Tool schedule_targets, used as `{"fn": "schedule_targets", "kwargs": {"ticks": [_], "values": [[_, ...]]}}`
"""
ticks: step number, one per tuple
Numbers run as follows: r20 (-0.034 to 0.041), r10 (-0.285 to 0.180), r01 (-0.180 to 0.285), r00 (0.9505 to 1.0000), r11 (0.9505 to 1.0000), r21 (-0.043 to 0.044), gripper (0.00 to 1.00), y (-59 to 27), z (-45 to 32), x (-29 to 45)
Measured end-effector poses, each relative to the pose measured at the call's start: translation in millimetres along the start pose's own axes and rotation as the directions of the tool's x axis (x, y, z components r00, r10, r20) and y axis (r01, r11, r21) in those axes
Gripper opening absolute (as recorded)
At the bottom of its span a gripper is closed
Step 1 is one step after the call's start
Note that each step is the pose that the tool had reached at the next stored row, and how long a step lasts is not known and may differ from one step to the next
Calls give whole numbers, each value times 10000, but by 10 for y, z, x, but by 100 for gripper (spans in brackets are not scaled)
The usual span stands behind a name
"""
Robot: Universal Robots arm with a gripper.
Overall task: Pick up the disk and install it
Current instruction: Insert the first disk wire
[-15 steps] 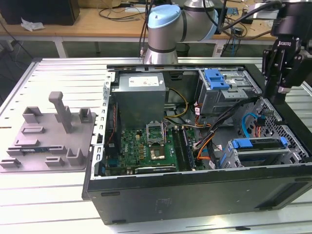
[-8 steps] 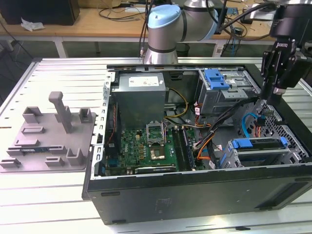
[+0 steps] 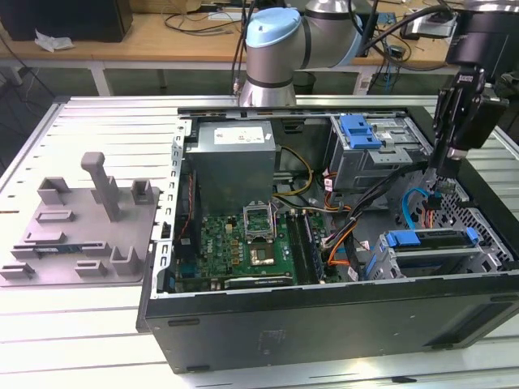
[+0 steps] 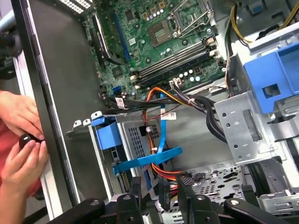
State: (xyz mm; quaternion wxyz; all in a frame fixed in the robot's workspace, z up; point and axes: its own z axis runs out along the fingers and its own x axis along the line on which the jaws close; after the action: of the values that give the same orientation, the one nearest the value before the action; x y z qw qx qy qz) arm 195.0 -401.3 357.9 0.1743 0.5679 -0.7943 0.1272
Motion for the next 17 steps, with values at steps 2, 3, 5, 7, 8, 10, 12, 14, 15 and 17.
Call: {"fn": "schedule_targets", "kwargs": {"ticks": [2,3,5,7,8,10,12,14,15,17], "values": [[-252,38,-38,9997,10000,29,44,-14,-1,-21],[-363,43,-42,9993,10000,39,44,-16,-3,-34],[-624,47,-44,9980,10000,46,44,-20,-11,-76],[-754,43,-40,9971,10000,41,44,-30,-14,-114],[-786,37,-35,9969,10000,30,44,-40,-11,-127],[-813,22,-22,9967,10000,8,44,-58,-5,-151],[-836,10,-11,9965,10000,-14,44,-72,2,-168],[-873,-19,14,9962,10000,-54,44,-97,8,-185],[-892,-35,29,9960,10000,-75,44,-104,12,-190],[-990,-94,78,9950,9998,-163,44,-112,18,-197]]}}
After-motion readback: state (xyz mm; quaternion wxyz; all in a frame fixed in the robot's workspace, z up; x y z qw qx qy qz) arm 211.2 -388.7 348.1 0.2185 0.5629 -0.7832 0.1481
